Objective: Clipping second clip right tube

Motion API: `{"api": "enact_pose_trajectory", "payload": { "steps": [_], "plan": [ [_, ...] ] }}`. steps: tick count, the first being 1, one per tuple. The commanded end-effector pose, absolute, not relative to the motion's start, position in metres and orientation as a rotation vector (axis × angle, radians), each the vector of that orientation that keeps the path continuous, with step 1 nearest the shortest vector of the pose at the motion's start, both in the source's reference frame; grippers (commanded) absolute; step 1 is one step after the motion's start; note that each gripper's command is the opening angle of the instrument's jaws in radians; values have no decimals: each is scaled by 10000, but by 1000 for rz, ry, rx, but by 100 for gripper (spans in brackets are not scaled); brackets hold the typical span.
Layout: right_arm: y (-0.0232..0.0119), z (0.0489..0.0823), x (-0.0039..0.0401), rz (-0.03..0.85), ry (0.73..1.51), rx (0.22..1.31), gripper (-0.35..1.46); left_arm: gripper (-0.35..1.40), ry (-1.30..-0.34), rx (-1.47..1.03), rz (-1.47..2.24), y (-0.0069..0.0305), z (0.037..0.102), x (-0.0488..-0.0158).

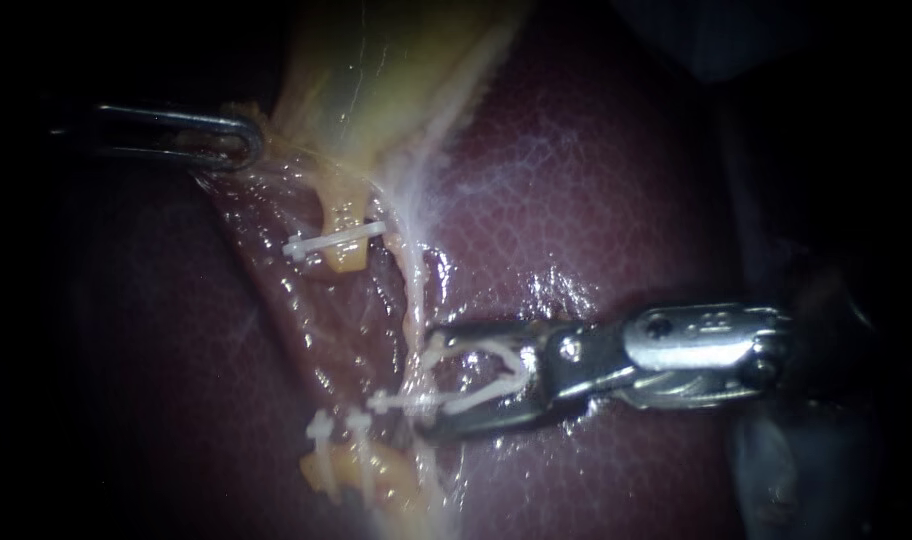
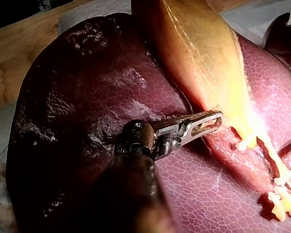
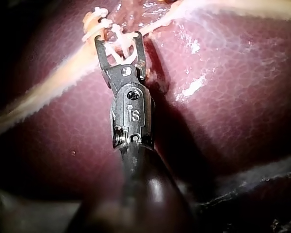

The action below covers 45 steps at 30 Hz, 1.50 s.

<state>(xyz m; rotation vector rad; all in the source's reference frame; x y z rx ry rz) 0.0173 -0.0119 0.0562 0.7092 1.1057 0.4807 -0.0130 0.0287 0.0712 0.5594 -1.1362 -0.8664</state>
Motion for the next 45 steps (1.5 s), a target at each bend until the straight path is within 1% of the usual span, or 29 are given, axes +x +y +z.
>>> {"api": "enact_pose_trajectory", "payload": {
  "steps": [1,7,10,14,16,24,29,32,35,39,42,45],
  "plan": [
    [-117,567,171,501,1096,726,46,-35,-1136,560,-866,287,712,-130],
    [-111,602,166,599,1070,785,46,-35,-1136,560,-866,287,712,-130],
    [-112,621,165,632,1056,800,46,-35,-1136,560,-866,287,712,-130],
    [-116,646,168,655,1042,822,46,-35,-1136,560,-866,287,712,-130],
    [-118,653,171,662,1042,839,46,-35,-1136,560,-866,287,712,-130],
    [-124,662,203,702,1119,959,47,-35,-1136,560,-866,287,712,-130],
    [-126,659,216,716,1173,1017,48,-35,-1136,559,-866,287,712,-130],
    [-126,651,217,725,1207,1058,48,-35,-1136,559,-866,287,712,-130],
    [-125,635,217,731,1227,1078,48,-35,-1136,559,-866,287,712,-130],
    [-121,604,217,741,1270,1105,48,-35,-1136,559,-866,287,712,-130],
    [-119,585,216,745,1288,1120,47,-35,-1136,559,-866,287,712,-130],
    [-117,572,214,749,1284,1132,46,-35,-1136,559,-866,287,712,-130]
  ]
}}
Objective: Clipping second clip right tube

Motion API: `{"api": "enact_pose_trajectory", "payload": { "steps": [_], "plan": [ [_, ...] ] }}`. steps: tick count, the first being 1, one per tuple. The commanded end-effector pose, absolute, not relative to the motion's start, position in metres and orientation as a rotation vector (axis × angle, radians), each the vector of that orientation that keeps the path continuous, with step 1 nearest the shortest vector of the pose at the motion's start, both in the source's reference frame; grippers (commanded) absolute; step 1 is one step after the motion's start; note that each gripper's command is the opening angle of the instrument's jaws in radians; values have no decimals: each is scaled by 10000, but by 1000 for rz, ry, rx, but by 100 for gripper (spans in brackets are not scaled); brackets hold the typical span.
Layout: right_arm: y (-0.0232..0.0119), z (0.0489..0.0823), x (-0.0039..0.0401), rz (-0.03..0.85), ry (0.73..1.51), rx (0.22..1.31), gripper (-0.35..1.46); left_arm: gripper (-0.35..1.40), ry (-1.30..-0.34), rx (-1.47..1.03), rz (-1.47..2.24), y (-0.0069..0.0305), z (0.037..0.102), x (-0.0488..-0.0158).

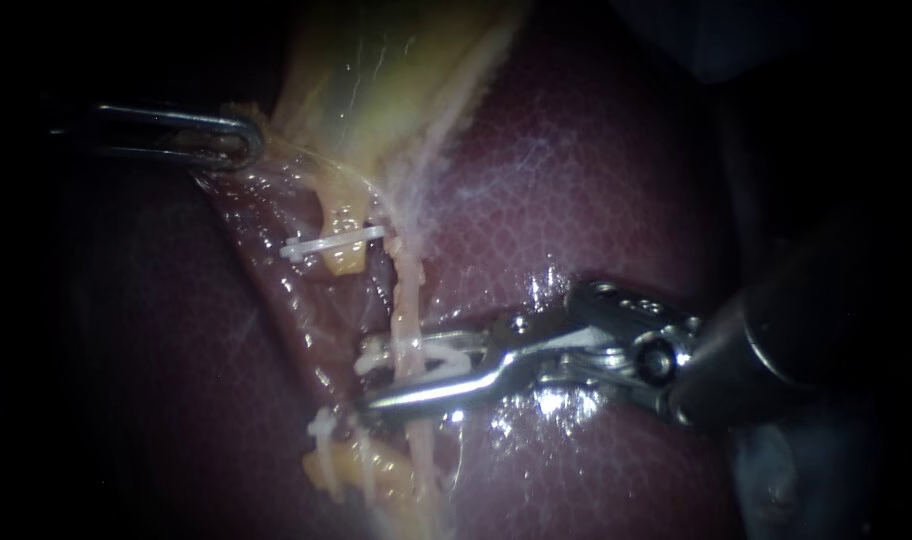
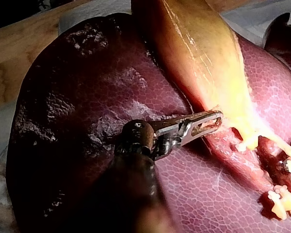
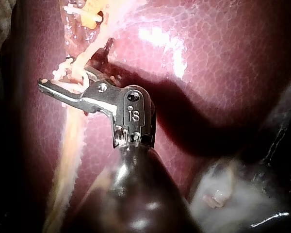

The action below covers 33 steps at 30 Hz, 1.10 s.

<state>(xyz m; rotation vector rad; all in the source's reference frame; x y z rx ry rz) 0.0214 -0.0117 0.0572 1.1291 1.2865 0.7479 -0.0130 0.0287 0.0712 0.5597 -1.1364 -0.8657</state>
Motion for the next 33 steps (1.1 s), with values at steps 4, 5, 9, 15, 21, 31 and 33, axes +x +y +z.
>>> {"api": "enact_pose_trajectory", "payload": {
  "steps": [4,5,9,15,21,31,33],
  "plan": [
    [-116,573,212,762,1276,1146,43,-35,-1136,559,-866,287,712,-130],
    [-116,574,211,766,1273,1150,42,-35,-1136,559,-866,287,712,-130],
    [-114,581,208,790,1255,1175,28,-35,-1136,559,-866,287,712,-130],
    [-112,586,205,791,1244,1199,-14,-35,-1136,559,-866,287,712,-130],
    [-111,586,206,767,1238,1225,-35,-35,-1136,559,-866,287,712,-130],
    [-110,586,207,770,1239,1223,-35,-35,-1136,559,-866,287,712,-130],
    [-110,586,207,770,1239,1223,-35,-35,-1136,559,-866,287,712,-130]
  ]
}}
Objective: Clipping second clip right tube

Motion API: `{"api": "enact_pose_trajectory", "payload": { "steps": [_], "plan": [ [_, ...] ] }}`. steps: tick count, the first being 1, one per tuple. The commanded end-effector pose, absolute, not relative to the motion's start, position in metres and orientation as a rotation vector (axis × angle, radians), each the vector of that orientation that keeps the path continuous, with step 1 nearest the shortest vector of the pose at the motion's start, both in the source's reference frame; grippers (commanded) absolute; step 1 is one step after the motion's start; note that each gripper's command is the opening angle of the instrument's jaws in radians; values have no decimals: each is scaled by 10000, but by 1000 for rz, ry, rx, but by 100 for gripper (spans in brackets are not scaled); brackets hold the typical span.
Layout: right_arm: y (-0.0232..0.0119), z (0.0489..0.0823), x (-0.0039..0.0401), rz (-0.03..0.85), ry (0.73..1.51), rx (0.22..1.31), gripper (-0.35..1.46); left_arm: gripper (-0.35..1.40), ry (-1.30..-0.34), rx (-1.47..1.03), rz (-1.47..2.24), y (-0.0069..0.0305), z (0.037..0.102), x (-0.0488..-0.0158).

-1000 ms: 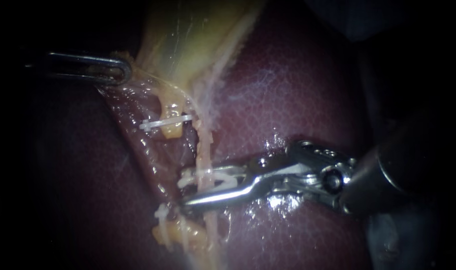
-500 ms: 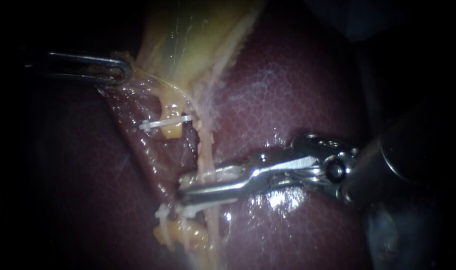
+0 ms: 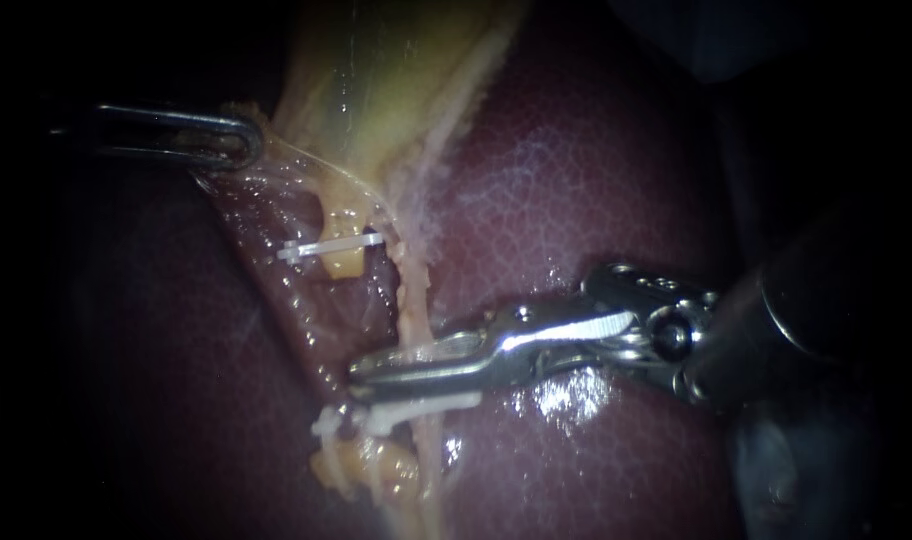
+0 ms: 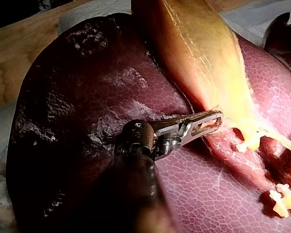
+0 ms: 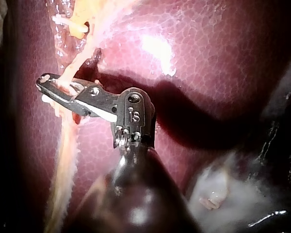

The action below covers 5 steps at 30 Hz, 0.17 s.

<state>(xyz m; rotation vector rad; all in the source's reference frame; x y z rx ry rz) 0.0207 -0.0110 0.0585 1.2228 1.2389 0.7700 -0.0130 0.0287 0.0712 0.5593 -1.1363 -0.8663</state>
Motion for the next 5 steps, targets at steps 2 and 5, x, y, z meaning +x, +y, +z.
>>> {"api": "enact_pose_trajectory", "payload": {
  "steps": [2,5],
  "plan": [
    [-110,586,207,769,1239,1223,-35,-35,-1136,560,-866,287,711,-129],
    [-110,587,207,769,1239,1223,-35,-35,-1136,560,-866,287,711,-129]
  ]
}}
